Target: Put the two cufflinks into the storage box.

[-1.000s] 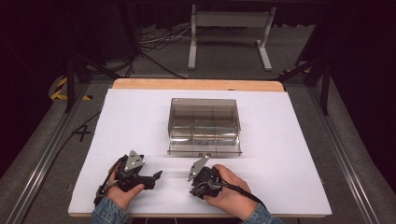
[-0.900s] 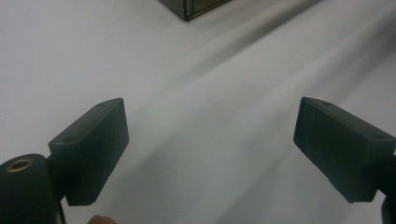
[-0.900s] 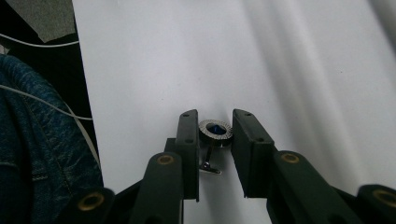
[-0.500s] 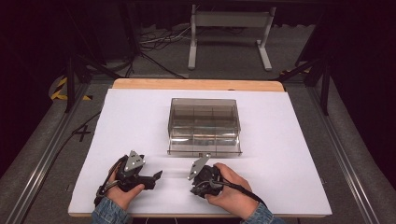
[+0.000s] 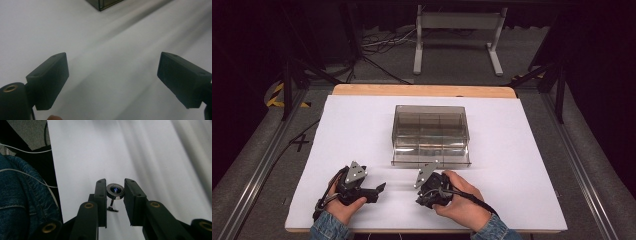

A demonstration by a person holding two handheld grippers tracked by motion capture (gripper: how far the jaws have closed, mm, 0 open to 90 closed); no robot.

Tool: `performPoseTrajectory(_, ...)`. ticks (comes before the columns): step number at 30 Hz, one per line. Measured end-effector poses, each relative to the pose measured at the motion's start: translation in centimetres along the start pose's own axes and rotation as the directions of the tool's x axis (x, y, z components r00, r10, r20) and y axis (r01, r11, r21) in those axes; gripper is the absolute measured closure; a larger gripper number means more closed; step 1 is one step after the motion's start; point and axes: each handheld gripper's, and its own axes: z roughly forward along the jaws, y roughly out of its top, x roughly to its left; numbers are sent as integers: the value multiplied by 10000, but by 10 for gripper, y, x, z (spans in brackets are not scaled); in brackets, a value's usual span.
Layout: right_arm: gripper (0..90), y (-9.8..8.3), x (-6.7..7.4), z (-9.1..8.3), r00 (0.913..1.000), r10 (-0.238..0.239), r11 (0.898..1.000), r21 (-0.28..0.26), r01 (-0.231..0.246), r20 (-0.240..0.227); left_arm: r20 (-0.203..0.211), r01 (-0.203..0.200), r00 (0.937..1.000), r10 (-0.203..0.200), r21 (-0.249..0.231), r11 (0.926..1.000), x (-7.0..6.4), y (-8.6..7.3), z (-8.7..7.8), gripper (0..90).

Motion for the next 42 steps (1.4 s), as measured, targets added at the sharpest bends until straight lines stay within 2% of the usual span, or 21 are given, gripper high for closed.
performPoseTrajectory(2,736,2,-2,-3,9999,-106,9999,-120,107,63,0,0,10000,0,-4,10000,0,0,0,112)
performPoseTrajectory(24,737,16,-12,-37,9997,137,9991,-396,-129,199,-4,-4,10000,4,-31,10000,0,0,-1,112)
performPoseTrajectory(29,736,21,-16,-45,9994,4,9987,-516,14,346,-8,-5,10000,5,-56,10000,0,0,-1,112)
performPoseTrajectory(42,736,31,-22,-58,9993,-38,9984,-568,60,384,-12,-35,10000,35,-48,10000,-1,0,-1,112)
